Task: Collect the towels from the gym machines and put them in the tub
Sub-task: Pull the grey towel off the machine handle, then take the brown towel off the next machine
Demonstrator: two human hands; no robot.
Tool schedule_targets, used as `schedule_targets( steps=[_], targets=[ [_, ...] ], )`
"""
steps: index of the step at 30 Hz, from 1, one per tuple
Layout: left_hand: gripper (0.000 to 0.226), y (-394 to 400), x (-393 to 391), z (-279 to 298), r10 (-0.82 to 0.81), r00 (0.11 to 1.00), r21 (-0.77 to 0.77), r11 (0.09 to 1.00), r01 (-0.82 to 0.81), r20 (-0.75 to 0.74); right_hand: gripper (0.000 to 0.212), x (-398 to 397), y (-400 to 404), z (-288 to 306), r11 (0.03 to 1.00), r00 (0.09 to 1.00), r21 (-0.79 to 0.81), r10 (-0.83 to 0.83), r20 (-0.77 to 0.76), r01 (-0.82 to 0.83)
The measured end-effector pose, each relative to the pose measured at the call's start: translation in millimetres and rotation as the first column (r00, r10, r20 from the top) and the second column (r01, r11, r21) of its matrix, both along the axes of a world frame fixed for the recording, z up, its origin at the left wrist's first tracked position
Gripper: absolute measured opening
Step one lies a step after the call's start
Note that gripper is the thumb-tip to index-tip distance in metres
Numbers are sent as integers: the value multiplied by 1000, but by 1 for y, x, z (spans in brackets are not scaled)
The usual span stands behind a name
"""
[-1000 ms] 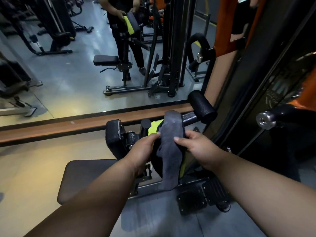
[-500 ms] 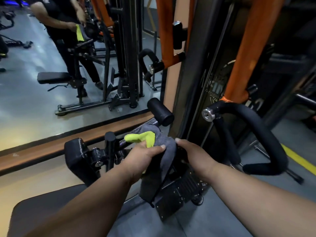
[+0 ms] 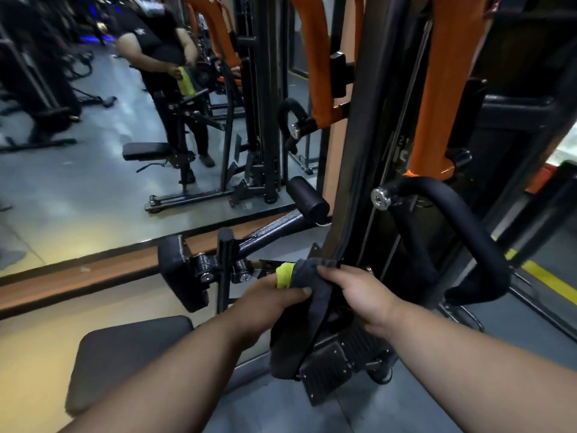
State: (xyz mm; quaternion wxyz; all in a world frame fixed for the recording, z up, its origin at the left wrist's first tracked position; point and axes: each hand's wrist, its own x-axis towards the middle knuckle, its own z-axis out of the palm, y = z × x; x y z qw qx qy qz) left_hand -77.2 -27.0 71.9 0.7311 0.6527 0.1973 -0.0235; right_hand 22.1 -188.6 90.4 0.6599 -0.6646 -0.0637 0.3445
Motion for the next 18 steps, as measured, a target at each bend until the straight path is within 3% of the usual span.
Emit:
schedule_targets(
  steps=[8,15,18],
  targets=[
    [26,-47,-107,-5,351,935,11,936,-351,-58,24,-54,-4,-12,938,934,-26,348,76,-347],
    [24,-84,-249,-9,646,760,60,764,-643,-74,23,-164,18,-28,742,743,24,669,28,-670],
    [19,-93,-320,-10,782,620,89,624,-777,-66,17,-229,38,-26,598,598,22,799,60,-801]
  ],
)
